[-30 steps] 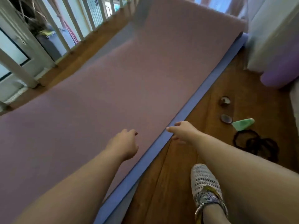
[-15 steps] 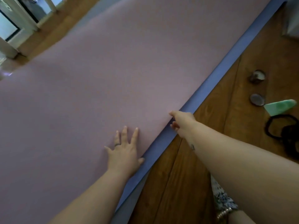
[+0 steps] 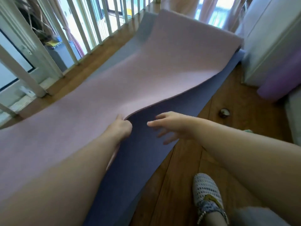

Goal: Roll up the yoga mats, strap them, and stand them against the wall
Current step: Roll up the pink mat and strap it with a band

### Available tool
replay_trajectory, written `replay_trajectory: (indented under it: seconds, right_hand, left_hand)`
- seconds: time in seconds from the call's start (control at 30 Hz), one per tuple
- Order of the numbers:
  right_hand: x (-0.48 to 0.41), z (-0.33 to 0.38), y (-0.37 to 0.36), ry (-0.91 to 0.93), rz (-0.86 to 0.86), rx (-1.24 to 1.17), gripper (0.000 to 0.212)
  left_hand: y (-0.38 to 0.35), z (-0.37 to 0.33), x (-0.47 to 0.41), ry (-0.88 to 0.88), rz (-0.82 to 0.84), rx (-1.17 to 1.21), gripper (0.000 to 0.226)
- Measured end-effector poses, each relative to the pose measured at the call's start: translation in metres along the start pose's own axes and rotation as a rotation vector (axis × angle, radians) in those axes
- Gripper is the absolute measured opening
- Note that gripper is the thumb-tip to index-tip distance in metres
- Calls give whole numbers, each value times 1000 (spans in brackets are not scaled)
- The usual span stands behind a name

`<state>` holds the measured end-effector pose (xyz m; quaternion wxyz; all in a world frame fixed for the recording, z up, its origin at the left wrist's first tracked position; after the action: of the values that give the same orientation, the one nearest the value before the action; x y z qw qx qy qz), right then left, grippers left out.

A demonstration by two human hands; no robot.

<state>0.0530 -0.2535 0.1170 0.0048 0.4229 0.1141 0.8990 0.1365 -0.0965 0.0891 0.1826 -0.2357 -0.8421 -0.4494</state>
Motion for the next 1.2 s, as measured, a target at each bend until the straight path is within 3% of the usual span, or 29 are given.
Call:
replay_trajectory:
  seconds: [0.07, 0.2, 0.33, 0.5, 0.57, 0.6, 0.7, 0.8, 0.93, 1.1, 1.2]
  right_hand:
    - [42, 7, -12, -20, 126, 174, 66]
    - [96, 17, -26, 8, 151, 302, 69]
    - [131, 23, -16, 69, 21, 283, 78]
    - [168, 26, -23, 89, 12, 236, 79]
    - [179, 33, -28, 99, -9, 219, 70]
    - [183, 38, -27, 110, -33, 191, 57]
    - [193, 46, -10, 124, -171, 145, 15]
    - [208, 43, 44, 146, -503, 276, 19]
    - [258, 39, 122, 200, -901, 198, 19]
    - [341, 70, 136, 382, -1065, 214, 31]
    - [388, 85, 107, 492, -1068, 381, 33]
  left_hand:
    - [20, -33, 21, 5, -22, 173, 54]
    - [43, -107, 72, -11, -13, 383, 50]
    - [65, -140, 101, -23, -62, 459, 51]
    - [110, -187, 137, -137, -187, 889, 38]
    - [129, -208, 154, -250, -268, 991, 36]
    - [136, -216, 162, -288, -290, 1040, 45]
    - [148, -229, 176, -338, -265, 1126, 55]
    - [159, -229, 185, -372, -284, 1124, 53]
    - [181, -234, 215, -431, -353, 1071, 50]
    - [199, -210, 270, -410, -375, 1118, 46]
    - [210, -161, 297, -298, -408, 955, 43]
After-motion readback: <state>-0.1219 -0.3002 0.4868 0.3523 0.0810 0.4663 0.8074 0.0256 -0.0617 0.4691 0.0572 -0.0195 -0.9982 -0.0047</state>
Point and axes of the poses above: each hand's wrist, its own x-axis away from the middle knuckle, its own y-axis out of the back of the hand, z = x × y, the point moved 6 cm from there along -x, towards the middle knuckle, and after that the axes turned 6 degrees about -y, right-handed, at the moved point
